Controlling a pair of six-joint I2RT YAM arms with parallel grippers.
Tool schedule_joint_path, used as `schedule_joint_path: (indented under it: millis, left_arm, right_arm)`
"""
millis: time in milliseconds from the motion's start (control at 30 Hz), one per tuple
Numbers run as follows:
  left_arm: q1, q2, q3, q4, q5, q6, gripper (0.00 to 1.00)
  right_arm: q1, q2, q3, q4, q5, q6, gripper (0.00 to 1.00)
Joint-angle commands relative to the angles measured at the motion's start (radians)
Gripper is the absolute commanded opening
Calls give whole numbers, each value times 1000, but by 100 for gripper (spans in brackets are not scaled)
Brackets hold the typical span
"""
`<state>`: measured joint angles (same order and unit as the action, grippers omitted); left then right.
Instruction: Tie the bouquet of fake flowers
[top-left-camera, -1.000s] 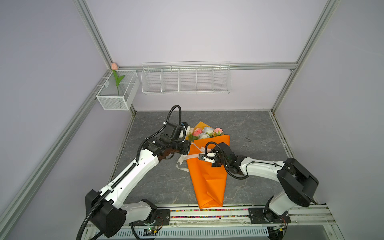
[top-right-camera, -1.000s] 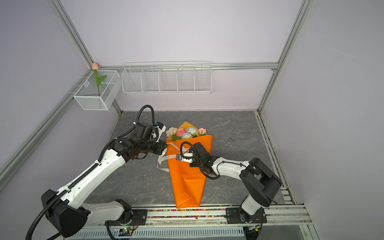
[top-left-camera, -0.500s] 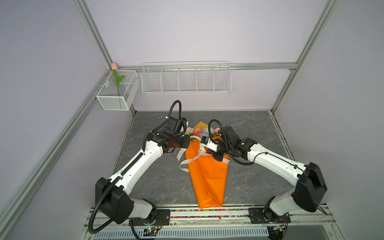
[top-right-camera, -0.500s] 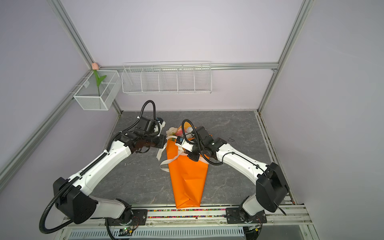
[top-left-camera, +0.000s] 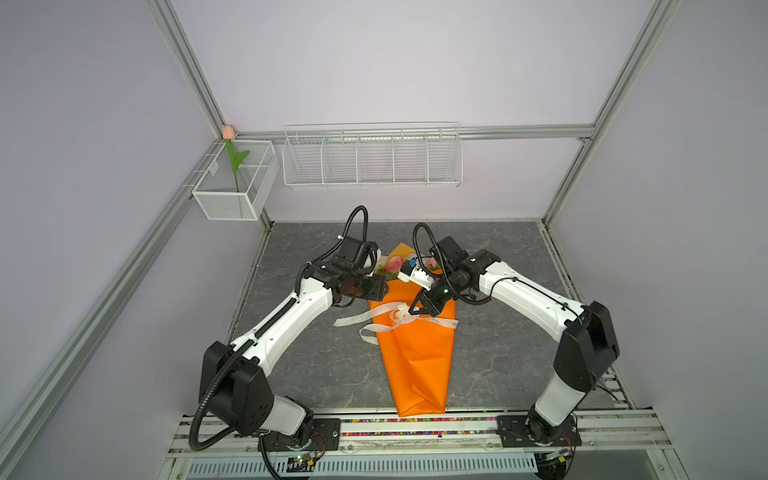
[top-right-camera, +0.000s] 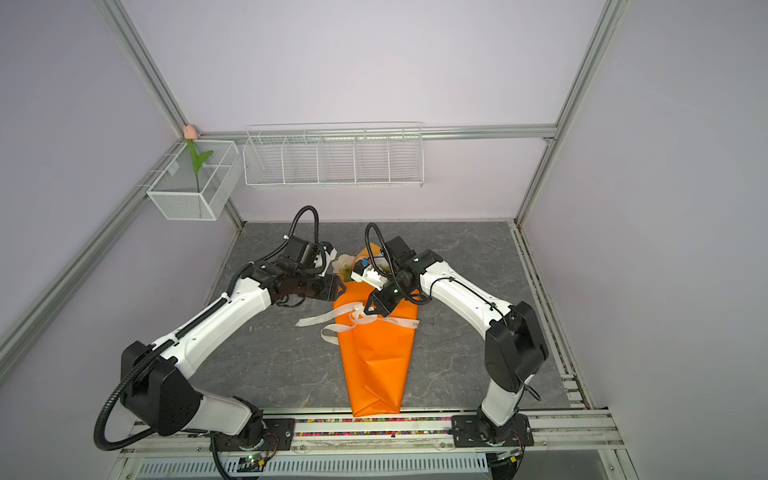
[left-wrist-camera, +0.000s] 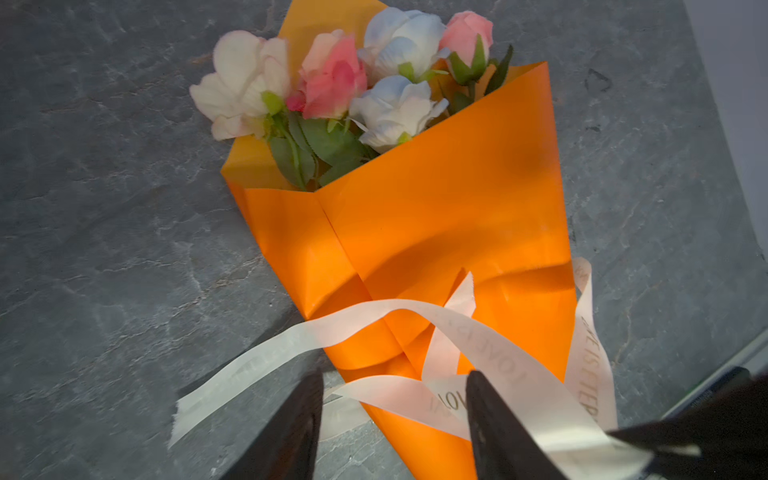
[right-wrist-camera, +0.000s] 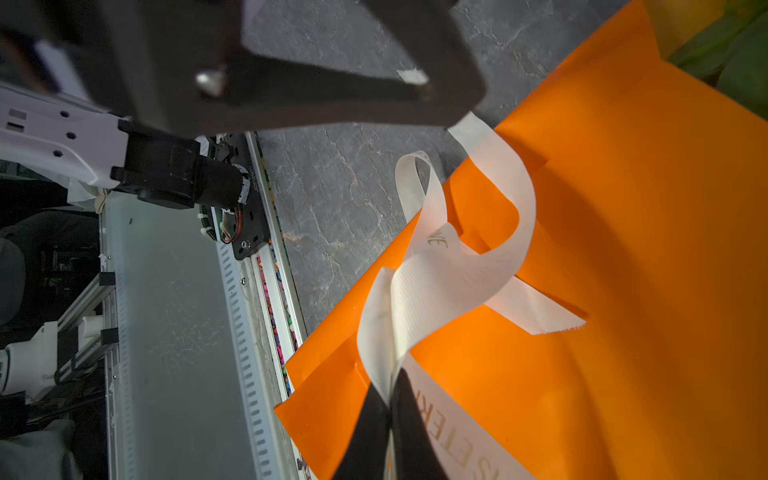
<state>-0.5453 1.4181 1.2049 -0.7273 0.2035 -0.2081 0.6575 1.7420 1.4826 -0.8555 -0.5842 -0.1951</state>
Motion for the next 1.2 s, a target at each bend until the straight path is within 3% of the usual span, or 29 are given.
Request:
schedule_joint_path:
  millis: [0,100,200,433,700,800,1033,1067,1167]
  left_arm:
    - [1,-63,-66,131,122,-4,55]
    - [2,-65,-96,177,251,10,56]
    - [0,-22,-120,217,370,12,59]
    - [-8,-28,-255,344,348,-10,75]
    - [-34,61,-231,404,305,61,79]
    - [-39,127,-189,398,362,90,77]
    - [-42,183,-159,361,335,132,69]
    - [-42,189,-158,369,347,134,62]
    - [-42,209,-148,390,374,121,56]
  right_arm:
    - [-24,58,57,-94,-4,33,7]
    - [-44,139,148,-215,25,45,7]
    - [-56,169,170,-189,6,62,7]
    - [-57,153,170,-143,8,62,8]
    - [-57,130,157,-131,-7,30,7]
    - [-58,125,156,-130,7,22,7]
    - [-57,118,149,-123,4,14,7]
    - [-57,114,145,-120,5,13,7]
    - [-58,110,138,-110,10,14,7]
